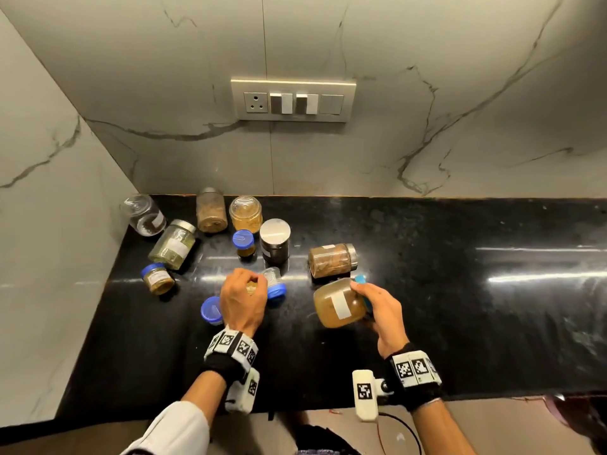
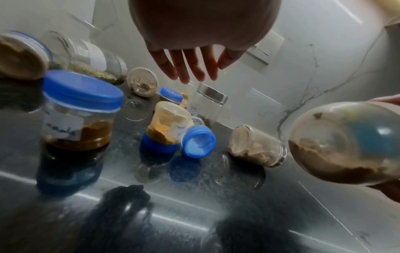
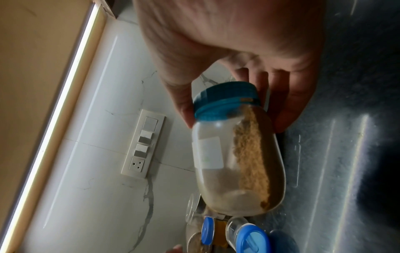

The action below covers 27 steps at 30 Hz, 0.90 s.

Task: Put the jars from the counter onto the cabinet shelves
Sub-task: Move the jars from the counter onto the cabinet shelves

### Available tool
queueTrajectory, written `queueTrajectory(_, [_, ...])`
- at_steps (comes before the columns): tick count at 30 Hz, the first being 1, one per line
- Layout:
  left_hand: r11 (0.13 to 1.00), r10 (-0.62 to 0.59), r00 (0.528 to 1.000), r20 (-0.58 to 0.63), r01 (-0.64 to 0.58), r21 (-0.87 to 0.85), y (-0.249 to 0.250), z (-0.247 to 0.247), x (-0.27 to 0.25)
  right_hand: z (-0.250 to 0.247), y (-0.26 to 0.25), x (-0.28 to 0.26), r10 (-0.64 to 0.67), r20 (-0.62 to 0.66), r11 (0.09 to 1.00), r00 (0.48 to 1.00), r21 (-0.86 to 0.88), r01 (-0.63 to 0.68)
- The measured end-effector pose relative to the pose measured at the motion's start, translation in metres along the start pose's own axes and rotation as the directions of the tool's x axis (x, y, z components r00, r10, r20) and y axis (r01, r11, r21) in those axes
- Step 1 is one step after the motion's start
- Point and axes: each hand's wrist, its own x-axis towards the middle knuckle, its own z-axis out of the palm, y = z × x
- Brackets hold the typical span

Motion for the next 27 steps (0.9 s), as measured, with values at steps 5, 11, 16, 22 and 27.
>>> queueTrajectory(5, [1.0, -0.008, 1.0, 0.024, 0.008, -0.008, 0.002, 0.006, -0.001, 0.005, -0.005, 0.009, -0.051, 0.073, 0.998, 0.996, -0.035, 0.054])
queueTrajectory(11, [0.875, -0.029, 0.935, 0.353, 0.194, -0.443, 0.024, -0.03, -0.005, 0.046, -0.028, 0.015, -0.065, 0.338, 0.99, 0.939, -0.093, 0.102])
queueTrajectory(16, [0.643, -0.163, 0.726, 0.668, 0.592, -0.486, 0.056, -0.07, 0.018, 0.096, -0.052, 0.009, -0.092, 0.542, 0.971, 0.835, -0.136, 0.195])
queueTrajectory(22, [0.594, -0.177, 0.8, 0.573, 0.551, -0.586, 0.047, -0.089, 0.024, 0.143, -0.053, 0.001, -0.094, 0.623, 0.977, 0.777, -0.092, 0.192])
queueTrajectory(27, [0.475, -0.191, 0.734, 0.652, 0.65, -0.593, 0.034, -0.099, 0.013, 0.16, -0.045, -0.005, -0.006, 0.636, 0.984, 0.771, -0.135, 0.119])
